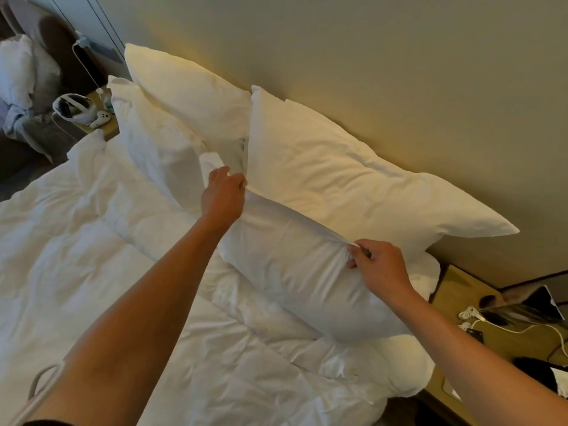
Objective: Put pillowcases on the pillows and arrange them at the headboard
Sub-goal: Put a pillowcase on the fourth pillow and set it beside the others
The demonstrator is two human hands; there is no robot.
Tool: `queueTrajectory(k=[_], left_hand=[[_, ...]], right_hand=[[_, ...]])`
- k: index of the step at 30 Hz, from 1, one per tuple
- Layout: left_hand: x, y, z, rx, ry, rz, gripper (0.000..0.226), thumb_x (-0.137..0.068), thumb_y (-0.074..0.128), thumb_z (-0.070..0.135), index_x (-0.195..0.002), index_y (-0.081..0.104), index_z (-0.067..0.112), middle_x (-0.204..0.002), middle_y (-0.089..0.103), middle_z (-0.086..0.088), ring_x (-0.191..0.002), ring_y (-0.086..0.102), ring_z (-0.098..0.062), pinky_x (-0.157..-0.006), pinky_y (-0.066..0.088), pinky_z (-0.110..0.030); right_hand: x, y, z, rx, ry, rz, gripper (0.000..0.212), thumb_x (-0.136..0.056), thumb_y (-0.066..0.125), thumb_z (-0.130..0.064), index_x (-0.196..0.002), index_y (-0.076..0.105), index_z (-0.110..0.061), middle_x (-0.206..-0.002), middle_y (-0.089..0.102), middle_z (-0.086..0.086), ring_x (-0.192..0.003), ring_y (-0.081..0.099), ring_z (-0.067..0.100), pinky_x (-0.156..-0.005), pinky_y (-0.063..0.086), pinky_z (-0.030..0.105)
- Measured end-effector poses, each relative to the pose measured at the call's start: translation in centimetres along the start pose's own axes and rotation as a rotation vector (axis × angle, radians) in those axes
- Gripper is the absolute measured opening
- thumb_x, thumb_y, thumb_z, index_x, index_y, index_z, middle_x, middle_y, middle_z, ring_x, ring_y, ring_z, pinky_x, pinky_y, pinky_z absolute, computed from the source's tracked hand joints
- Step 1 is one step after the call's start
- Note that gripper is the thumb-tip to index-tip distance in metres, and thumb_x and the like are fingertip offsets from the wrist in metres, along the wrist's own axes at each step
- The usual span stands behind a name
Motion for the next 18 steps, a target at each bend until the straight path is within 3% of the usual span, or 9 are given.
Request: queueTrajectory(k=[3,5,7,10,14,16,18], left_hand=[[3.0,6.4,-0.7,0.04,-0.13,-0.367,0.058,-0.1,0.053,0.043,-0.154,0.037,0.025,-0.165,0.023,-0.014,-0.148,0.029,-0.037,-0.111,0.037,-0.053],[6.5,10.7,-0.8,0.083,-0.171,-0.559,0.073,-0.098,0.054,0.049,-0.159,0.022,0.025,-0.167,0.016,-0.015,-0.149,0.028,-0.038,-0.116,0.033,-0.053],[9.0,14.0,-0.8,0.159,-0.191,-0.646,0.079,-0.097,0.055,0.051,-0.161,0.016,0.026,-0.167,0.015,-0.013,-0.148,0.029,-0.036,-0.119,0.032,-0.051],[10.3,16.7,-0.9,0.239,-0.198,-0.666,0.08,-0.096,0.057,0.051,-0.161,0.014,0.029,-0.169,0.01,-0.01,-0.149,0.03,-0.033,-0.119,0.032,-0.048],[10.5,18.6,-0.9,0.333,-0.209,-0.608,0.083,-0.093,0.062,0.048,-0.16,0.015,0.033,-0.17,0.004,-0.006,-0.147,0.036,-0.03,-0.114,0.038,-0.044],[10.8,19.0,-1.3,0.404,-0.208,-0.551,0.082,-0.093,0.064,0.044,-0.16,0.017,0.035,-0.17,0.006,-0.003,-0.146,0.037,-0.027,-0.113,0.039,-0.042],[11.6,19.3,-2.1,0.471,-0.228,-0.487,0.08,-0.094,0.064,0.04,-0.159,0.019,0.035,-0.17,0.009,0.002,-0.149,0.033,-0.022,-0.114,0.038,-0.039]], right_hand=[[-2.4,3.1,-0.4,0.128,-0.002,-0.017,0.027,-0.107,0.052,-0.028,-0.111,0.078,-0.02,-0.105,0.077,0.002,-0.094,0.07,0.025,-0.081,0.055,0.037],[-3.5,5.0,-0.6,0.256,-0.01,-0.009,0.03,-0.105,0.053,-0.026,-0.129,0.069,-0.017,-0.13,0.068,0.009,-0.112,0.066,0.032,-0.098,0.05,0.042],[-4.3,6.7,-1.0,0.461,-0.091,0.046,0.043,-0.098,0.062,-0.032,-0.138,0.06,-0.017,-0.146,0.055,0.014,-0.129,0.056,0.037,-0.111,0.039,0.049],[-5.5,9.1,-1.7,0.603,-0.229,0.079,0.064,-0.091,0.066,-0.044,-0.147,0.048,-0.018,-0.158,0.041,0.015,-0.142,0.042,0.036,-0.118,0.03,0.053],[-8.6,13.3,-0.2,0.612,-0.195,-0.128,0.091,-0.092,0.056,-0.066,-0.162,0.025,-0.016,-0.163,0.034,0.017,-0.148,0.035,0.036,-0.121,0.029,0.053],[-9.9,15.4,1.0,0.619,-0.121,-0.219,0.101,-0.092,0.046,-0.077,-0.165,0.013,-0.015,-0.156,0.041,0.017,-0.139,0.046,0.037,-0.112,0.04,0.051],[-10.7,17.1,1.7,0.661,-0.096,-0.225,0.103,-0.091,0.04,-0.081,-0.163,0.016,-0.012,-0.141,0.051,0.017,-0.119,0.057,0.037,-0.091,0.051,0.047]])
Point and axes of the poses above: each hand's wrist, its own x-axis away from the middle knuckle, its own y-axis out of the palm, z = x × y, the point moved 5 cm from there along -x, towards the middle knuckle
